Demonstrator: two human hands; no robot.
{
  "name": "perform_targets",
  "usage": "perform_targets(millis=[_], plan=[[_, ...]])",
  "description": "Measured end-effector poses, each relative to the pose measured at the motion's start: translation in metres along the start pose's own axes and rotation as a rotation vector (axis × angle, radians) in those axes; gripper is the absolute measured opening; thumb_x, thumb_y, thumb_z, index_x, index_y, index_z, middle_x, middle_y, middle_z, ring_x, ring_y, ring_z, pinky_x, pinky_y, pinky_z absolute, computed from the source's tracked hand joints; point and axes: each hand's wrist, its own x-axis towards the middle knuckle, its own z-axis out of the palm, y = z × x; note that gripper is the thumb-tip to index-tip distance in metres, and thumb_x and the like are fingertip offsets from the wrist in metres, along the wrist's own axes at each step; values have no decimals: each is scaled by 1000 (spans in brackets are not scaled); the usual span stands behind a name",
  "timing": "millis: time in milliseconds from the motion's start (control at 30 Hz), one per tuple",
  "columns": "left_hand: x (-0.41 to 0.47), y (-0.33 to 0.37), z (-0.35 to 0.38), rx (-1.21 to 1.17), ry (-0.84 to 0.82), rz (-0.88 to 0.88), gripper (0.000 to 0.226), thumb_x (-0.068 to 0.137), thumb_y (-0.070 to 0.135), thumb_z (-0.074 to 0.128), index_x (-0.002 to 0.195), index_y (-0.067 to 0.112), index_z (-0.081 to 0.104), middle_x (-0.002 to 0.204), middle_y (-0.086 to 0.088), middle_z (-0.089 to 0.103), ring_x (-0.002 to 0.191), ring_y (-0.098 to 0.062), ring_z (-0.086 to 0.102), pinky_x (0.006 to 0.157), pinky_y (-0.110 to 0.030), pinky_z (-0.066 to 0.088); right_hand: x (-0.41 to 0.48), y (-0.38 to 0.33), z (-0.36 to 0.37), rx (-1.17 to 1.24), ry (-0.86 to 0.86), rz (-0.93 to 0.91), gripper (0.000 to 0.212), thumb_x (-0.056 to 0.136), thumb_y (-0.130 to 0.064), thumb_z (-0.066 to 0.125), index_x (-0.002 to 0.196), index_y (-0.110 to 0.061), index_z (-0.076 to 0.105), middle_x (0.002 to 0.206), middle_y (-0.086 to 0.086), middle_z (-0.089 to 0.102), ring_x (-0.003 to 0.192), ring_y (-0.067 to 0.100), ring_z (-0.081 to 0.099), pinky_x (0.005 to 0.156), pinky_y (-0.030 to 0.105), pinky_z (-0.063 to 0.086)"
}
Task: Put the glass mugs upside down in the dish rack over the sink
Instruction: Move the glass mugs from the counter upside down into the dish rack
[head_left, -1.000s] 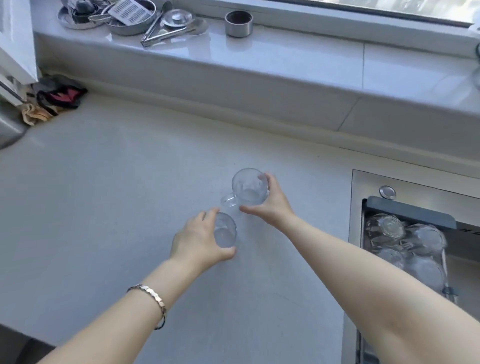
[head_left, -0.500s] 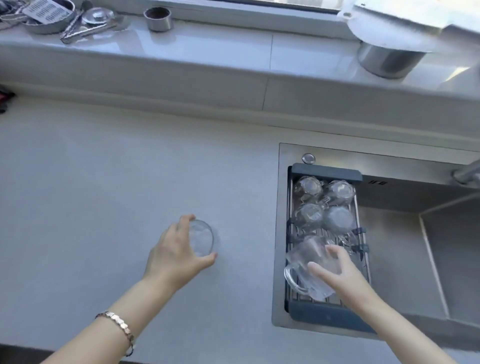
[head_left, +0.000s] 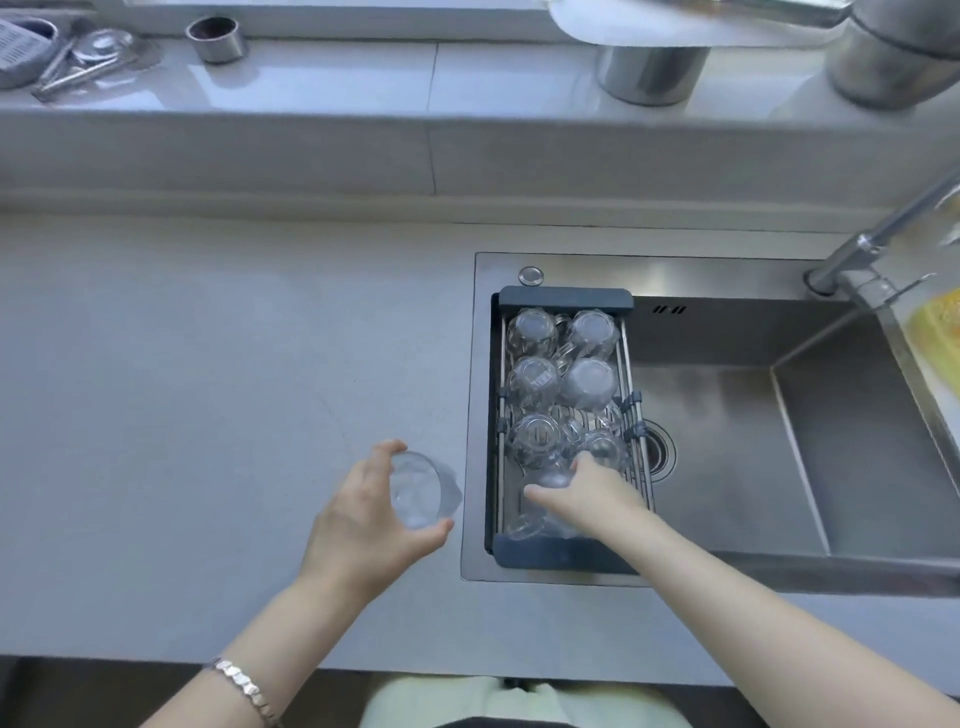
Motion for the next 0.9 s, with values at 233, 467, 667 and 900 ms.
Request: perform_targets(millis=[233, 467, 667, 900], plan=[[-11, 8, -2, 22, 35, -7, 78, 65, 40, 78, 129, 27, 35, 122, 5, 54, 113, -17, 53, 88, -33, 48, 13, -1, 23, 55, 31, 27, 79, 76, -53, 65, 129, -2, 36, 126, 18, 55, 113, 33, 57, 86, 37, 51], [-6, 29, 5, -162, -62, -87, 70, 63, 37, 81, 121, 29, 42, 106, 0, 58, 100, -17, 57, 81, -28, 45, -34, 40, 9, 358, 12, -380, 81, 71, -30, 76, 137, -30, 30, 135, -3, 42, 115, 12, 50, 96, 22, 41], [0, 81, 37, -689, -416, -150, 34, 75, 25, 75, 95, 32, 49, 91, -5, 68, 78, -10, 66, 65, -27, 54, -65, 63, -8, 590, 137, -701, 79, 59, -34, 82, 116, -61, 36, 129, -22, 45, 122, -6, 44, 99, 4, 34], [16, 82, 71, -327, -482, -43, 37, 90, 36, 52, 123, 20, 51, 124, -5, 59, 102, -17, 58, 94, -38, 50, -52, 93, -42, 202, 370, -528, 67, 54, -31, 82, 116, -28, 57, 114, -8, 57, 108, 8, 55, 90, 18, 42]])
